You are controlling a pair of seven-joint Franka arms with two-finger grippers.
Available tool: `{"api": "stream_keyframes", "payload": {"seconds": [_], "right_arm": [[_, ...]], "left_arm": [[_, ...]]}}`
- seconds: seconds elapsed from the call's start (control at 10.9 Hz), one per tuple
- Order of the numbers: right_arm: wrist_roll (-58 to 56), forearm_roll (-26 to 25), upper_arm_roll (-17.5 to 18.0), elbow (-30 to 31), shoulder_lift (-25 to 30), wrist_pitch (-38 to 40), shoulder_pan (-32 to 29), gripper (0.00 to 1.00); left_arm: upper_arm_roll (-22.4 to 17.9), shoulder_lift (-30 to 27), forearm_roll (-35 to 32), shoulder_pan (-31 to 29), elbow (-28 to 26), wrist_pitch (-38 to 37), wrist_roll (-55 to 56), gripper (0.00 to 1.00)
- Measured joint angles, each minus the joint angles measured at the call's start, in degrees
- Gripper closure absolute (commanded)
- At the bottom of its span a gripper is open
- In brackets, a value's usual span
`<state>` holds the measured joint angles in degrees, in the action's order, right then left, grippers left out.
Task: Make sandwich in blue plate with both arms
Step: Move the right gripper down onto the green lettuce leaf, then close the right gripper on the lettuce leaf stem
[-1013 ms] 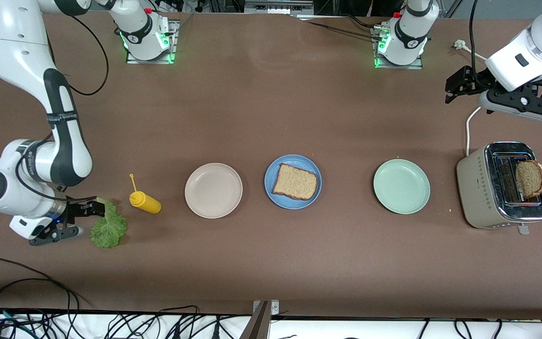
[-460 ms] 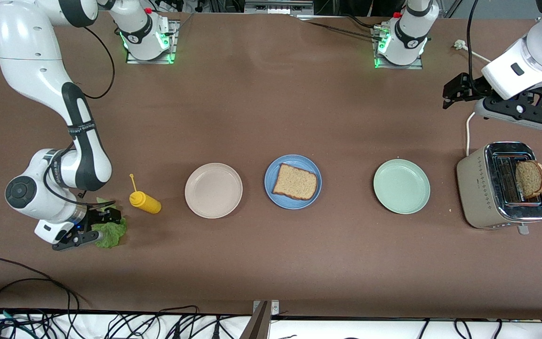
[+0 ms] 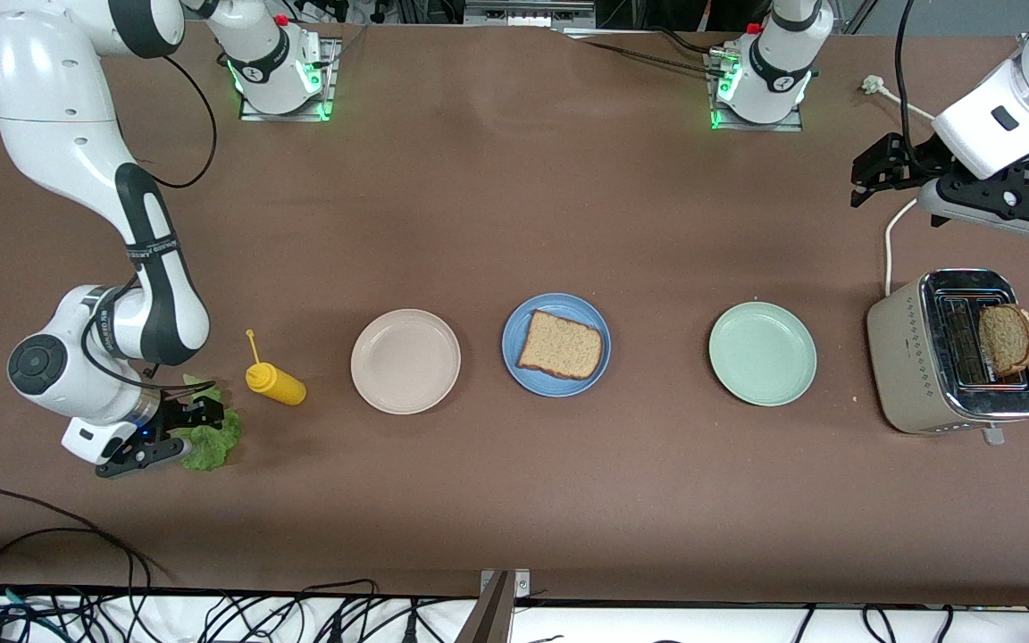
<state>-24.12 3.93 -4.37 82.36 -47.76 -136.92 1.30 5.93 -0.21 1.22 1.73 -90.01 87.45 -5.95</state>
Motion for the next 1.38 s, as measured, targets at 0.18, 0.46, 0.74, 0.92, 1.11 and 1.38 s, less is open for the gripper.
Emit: {"api": "stream_keyframes", "payload": {"seconds": [0.18,0.46,0.74,0.92,1.11,1.38], "right_arm": [[-0.20,0.00,0.01,-0.01,-0.71,-0.98,-0.06,0.06],[-0.22,0.00,0.05,-0.01,-1.41,-1.98,-0.06,0.17],[-0.58,0.00,0.09,-0.01,-1.60,-2.26,-0.06,0.66],[-1.48,0.00,0.27,-0.09,-1.60,-2.30,-0.06,1.00],[-2.14,0.00,0.34,-0.24,-1.59,-2.30,-0.07,1.00],[-2.57,0.00,0.35,-0.50,-1.59,-2.29,-0.06,1.00]], "left_arm": [[-0.03,0.08,0.00,0.00,0.00,0.00,0.00,0.00],[0.01,0.11,0.00,0.00,0.00,0.00,0.00,0.00],[0.04,0.14,0.00,0.01,0.00,-0.01,0.00,0.00],[0.07,0.15,0.00,0.04,0.00,-0.01,0.00,0.00],[0.13,0.16,0.00,0.05,0.00,-0.01,0.00,0.00],[0.21,0.17,0.00,0.06,0.00,-0.03,0.00,0.00]]}}
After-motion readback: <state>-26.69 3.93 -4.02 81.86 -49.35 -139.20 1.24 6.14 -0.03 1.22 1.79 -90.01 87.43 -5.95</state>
